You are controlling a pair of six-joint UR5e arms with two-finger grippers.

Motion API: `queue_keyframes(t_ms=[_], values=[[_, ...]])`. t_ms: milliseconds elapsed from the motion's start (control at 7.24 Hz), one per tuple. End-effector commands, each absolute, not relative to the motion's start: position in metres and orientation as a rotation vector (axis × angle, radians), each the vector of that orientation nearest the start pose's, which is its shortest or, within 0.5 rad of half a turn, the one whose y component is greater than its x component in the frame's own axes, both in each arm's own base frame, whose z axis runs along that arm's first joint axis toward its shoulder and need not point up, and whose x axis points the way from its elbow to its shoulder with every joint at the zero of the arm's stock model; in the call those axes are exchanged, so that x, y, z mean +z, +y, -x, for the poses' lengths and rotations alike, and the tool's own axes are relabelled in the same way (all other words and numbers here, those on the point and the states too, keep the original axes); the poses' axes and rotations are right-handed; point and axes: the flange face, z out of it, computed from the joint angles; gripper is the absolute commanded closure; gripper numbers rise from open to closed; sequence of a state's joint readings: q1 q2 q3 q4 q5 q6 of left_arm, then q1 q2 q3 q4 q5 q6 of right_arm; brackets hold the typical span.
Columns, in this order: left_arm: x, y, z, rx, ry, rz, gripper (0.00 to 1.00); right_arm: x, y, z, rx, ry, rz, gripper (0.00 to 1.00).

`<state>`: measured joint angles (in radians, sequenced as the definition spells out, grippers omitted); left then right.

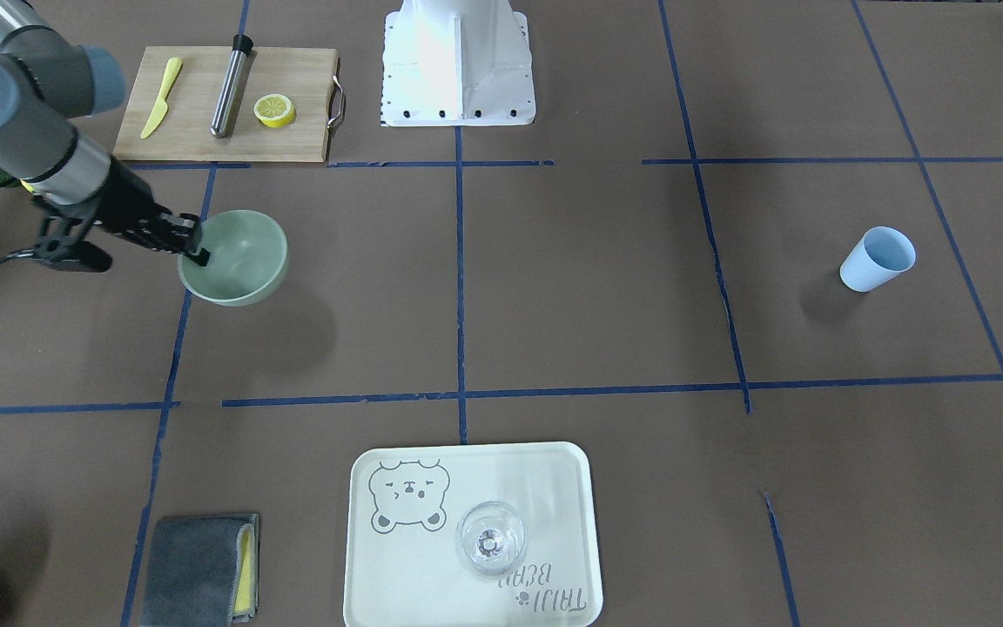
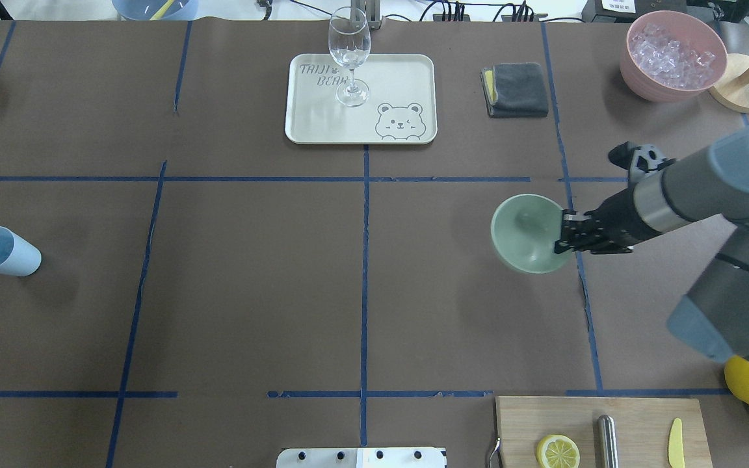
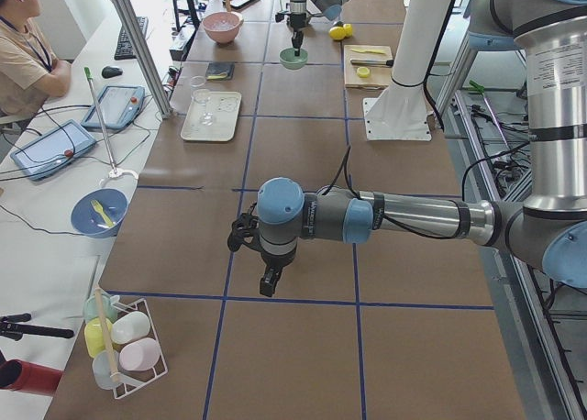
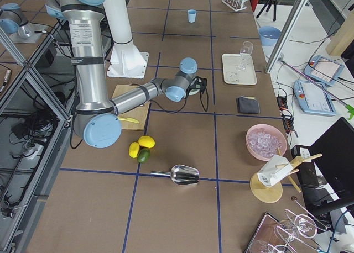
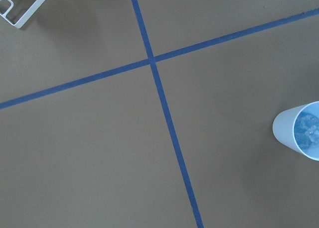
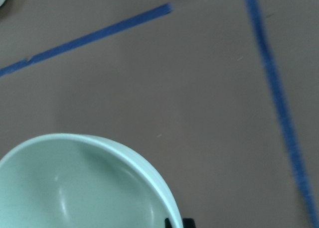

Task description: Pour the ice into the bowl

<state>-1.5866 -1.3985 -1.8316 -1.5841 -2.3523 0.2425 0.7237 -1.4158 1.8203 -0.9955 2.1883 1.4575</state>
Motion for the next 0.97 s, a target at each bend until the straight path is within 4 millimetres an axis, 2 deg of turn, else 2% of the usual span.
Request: queue_keyframes(t_ms=[0, 138, 276, 415, 553, 691, 829], values=[[0.605, -0.424, 0.069, 0.264, 0.763, -0.212, 0.0, 0.289, -0.386, 0.479, 0.279, -1.133, 0.176, 1.0], [0.604, -0.425, 0.068, 0.268, 0.762, -0.215, 0.0, 0.233, -0.392, 0.519, 0.312, -1.084, 0.212, 1.0], [0.604, -0.425, 0.068, 0.268, 0.762, -0.215, 0.0, 0.216, -0.384, 0.541, 0.33, -1.062, 0.176, 1.0], [0.604, -0.425, 0.066, 0.275, 0.763, -0.213, 0.0, 0.206, -0.381, 0.554, 0.363, -1.059, 0.176, 1.0], [0.603, -0.425, 0.064, 0.28, 0.763, -0.215, 0.0, 0.194, -0.392, 0.584, 0.403, -1.043, 0.183, 1.0], [0.601, -0.426, 0.062, 0.285, 0.763, -0.216, 0.0, 0.195, -0.39, 0.608, 0.402, -1.017, 0.179, 1.0], [0.601, -0.426, 0.06, 0.292, 0.764, -0.215, 0.0, 0.193, -0.388, 0.612, 0.4, -1.022, 0.171, 1.0]])
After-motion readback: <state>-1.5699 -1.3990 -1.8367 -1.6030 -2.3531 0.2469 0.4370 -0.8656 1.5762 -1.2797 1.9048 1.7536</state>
